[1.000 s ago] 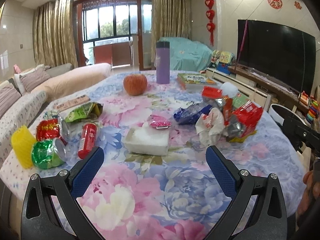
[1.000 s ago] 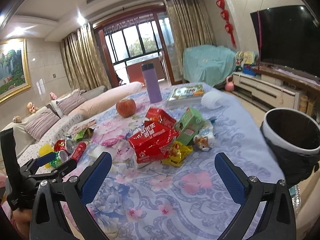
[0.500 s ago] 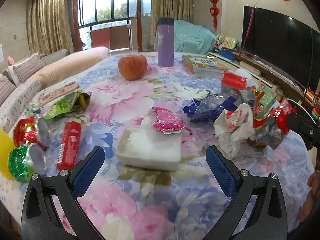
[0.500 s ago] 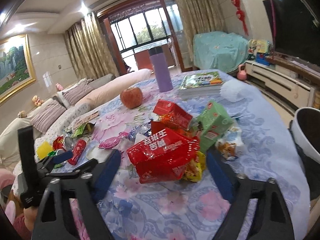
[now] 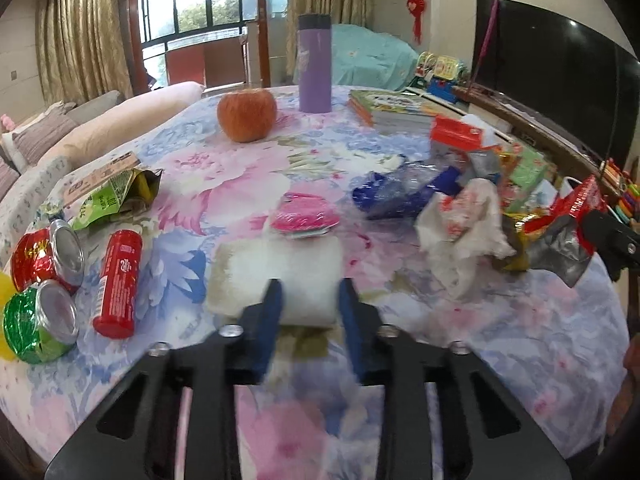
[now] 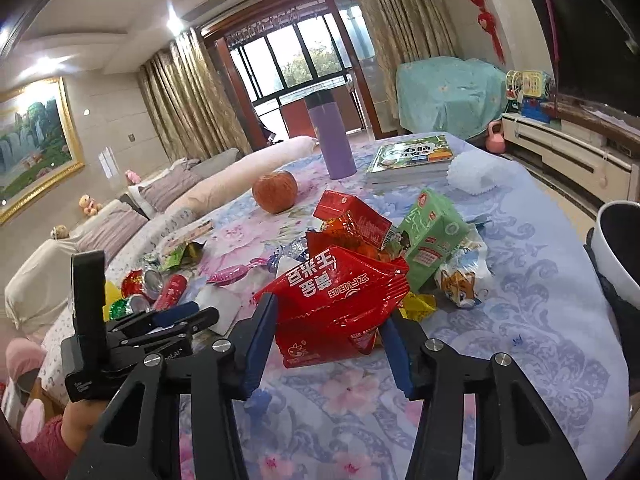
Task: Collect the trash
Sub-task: 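Grasp the red snack bag with the right tool while the left tool grasps the white foam block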
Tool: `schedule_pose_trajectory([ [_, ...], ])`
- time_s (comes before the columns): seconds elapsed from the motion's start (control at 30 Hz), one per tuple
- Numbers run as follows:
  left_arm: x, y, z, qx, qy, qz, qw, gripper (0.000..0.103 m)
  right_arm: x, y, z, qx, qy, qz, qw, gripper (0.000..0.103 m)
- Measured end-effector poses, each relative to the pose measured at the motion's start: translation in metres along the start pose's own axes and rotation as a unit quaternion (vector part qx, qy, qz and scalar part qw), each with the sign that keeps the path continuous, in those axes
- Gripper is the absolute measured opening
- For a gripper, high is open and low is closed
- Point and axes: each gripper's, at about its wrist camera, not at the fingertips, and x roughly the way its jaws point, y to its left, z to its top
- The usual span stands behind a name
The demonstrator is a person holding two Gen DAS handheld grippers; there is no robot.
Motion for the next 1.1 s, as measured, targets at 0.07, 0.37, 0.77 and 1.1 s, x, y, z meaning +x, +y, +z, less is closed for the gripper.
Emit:
schedule_pose_trajectory([
  [0.07,-0.005,-0.004,-0.002,0.002,0.0,-0.012,0.9999,0.003,-0.005,-0.003,0.0,0.006,-0.003,0.001,1.0,0.05],
  [0.37,-0.018,0.002,-0.008,-0.036,-0.015,0.01,0.9992,0.072,-0.031,-0.016,-0.002,0.032,-0.019,0.004,0.999,0.031],
  [0.77,0.029,0.002,0.0,0.004,0.023,0.058,0.998,0.062,-0.031,-0.022,-0.013,0.047,-0.012,0.012,0.999,0.031],
  [1.1,-0.021,-0.014,-0.005,0.018,-0.032,0.016,0.9992,0.02,-0.048,-0.026,-0.012,0.05,-0.029,0.022,0.998,0.031],
])
